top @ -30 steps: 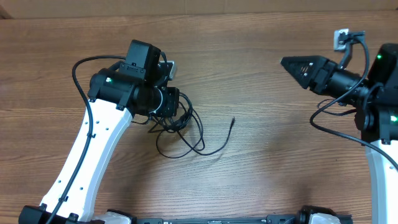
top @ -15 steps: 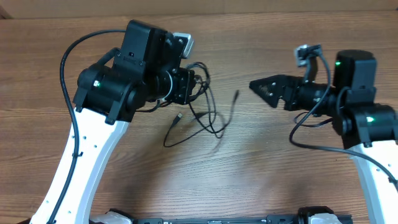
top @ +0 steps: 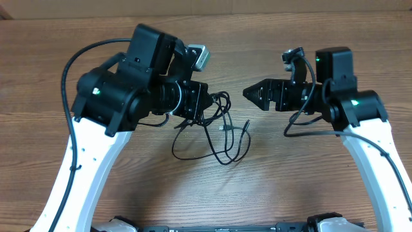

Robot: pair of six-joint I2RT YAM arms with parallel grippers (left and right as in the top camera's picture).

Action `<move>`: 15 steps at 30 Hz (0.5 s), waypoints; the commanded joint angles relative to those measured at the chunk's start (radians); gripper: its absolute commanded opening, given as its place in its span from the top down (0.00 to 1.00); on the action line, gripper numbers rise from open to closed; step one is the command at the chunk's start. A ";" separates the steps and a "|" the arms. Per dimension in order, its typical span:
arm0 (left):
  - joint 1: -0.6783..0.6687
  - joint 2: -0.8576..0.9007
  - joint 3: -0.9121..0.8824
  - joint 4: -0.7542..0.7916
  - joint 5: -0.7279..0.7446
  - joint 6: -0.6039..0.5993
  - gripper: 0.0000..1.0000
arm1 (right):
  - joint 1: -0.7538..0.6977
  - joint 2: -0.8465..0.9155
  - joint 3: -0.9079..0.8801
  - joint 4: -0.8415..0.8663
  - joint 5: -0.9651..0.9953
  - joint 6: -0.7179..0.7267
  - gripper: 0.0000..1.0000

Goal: Untangle cables

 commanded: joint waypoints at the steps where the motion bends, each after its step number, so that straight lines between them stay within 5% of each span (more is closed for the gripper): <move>1: -0.003 -0.006 0.075 -0.006 0.075 -0.017 0.96 | 0.024 0.040 0.018 -0.002 -0.013 -0.087 0.08; 5: -0.003 -0.006 0.116 -0.006 0.058 -0.087 0.96 | 0.066 0.066 0.018 0.010 -0.058 -0.205 0.17; 15: -0.003 -0.006 0.122 -0.026 -0.153 -0.173 0.96 | 0.147 0.065 0.018 0.107 -0.178 -0.338 0.16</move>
